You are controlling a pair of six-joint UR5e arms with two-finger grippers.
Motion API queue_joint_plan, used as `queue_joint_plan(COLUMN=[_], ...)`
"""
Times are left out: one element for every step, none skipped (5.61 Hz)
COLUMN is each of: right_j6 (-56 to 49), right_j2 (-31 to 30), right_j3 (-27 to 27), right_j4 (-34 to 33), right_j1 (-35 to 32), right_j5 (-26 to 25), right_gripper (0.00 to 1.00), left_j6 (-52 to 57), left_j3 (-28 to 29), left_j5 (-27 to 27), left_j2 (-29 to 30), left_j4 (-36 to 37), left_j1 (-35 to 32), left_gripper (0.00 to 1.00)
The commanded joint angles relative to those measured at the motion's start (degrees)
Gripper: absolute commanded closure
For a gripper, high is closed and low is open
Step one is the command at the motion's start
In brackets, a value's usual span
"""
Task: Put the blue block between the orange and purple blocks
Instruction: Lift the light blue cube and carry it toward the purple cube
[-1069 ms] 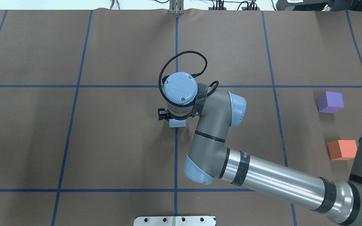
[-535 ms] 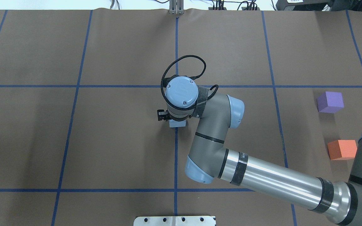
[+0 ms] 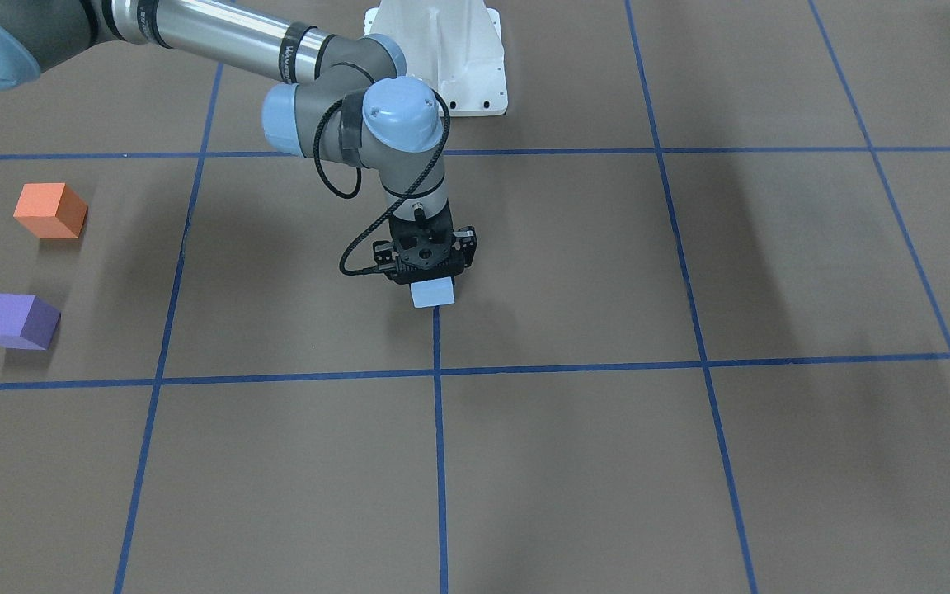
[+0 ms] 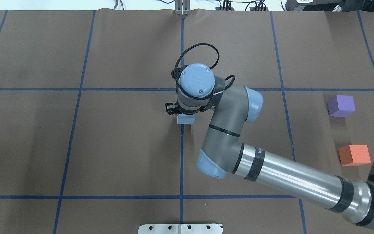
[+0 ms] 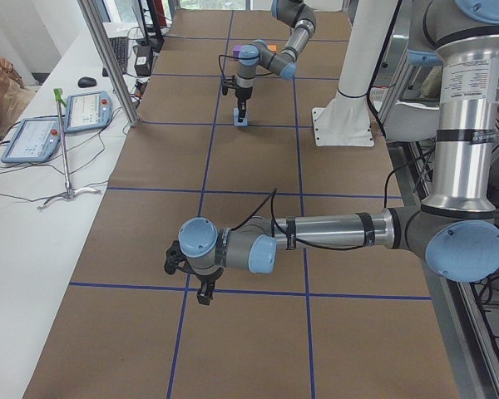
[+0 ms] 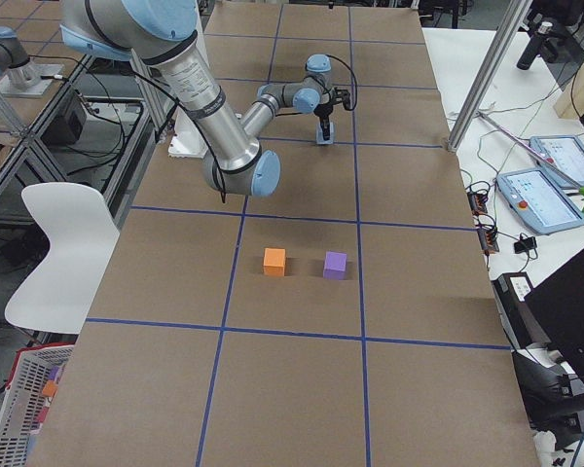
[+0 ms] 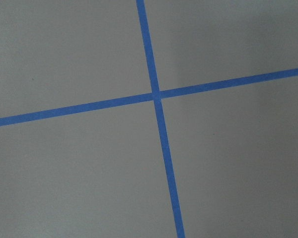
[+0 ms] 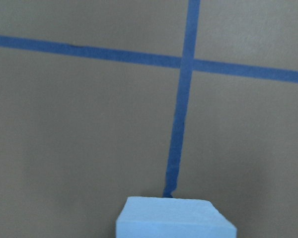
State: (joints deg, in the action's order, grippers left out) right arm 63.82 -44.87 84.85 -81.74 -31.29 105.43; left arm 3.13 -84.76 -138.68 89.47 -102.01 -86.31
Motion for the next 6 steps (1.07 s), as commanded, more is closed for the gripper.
queue_joint_plan(right_j6=[-5.2, -8.5, -17.9, -22.1, -26.9, -27.6], right_j2=[-11.9, -15.4, -21.3, -27.0, -36.3, -45.8], right_j3=[14.6, 18.1, 20.2, 23.0, 24.9, 24.4], right_j4=[-4.5, -9.4, -9.1, -9.0, -4.0, 6.5], right_j1=[-7.7, -11.0, -14.9, -19.8, -24.4, -28.4], right_j5=[6.0, 6.5, 9.3, 13.8, 15.9, 19.6], right_gripper=[1.0, 1.0, 1.0, 0.99, 0.99, 0.98], left_j6=[0.0, 0.0, 0.0, 0.0, 0.0, 0.0], left_j3=[0.0, -0.1, -0.1, -0.1, -0.1, -0.2], left_j5=[-0.1, -0.1, -0.1, -0.1, -0.1, -0.1], left_j2=[0.0, 0.0, 0.0, 0.1, 0.1, 0.2], left_j4=[0.0, -0.1, -0.1, -0.1, -0.1, -0.1], left_j1=[0.0, -0.1, 0.0, 0.0, 0.0, 0.0], left_gripper=[0.0, 0.0, 0.0, 0.0, 0.0, 0.0])
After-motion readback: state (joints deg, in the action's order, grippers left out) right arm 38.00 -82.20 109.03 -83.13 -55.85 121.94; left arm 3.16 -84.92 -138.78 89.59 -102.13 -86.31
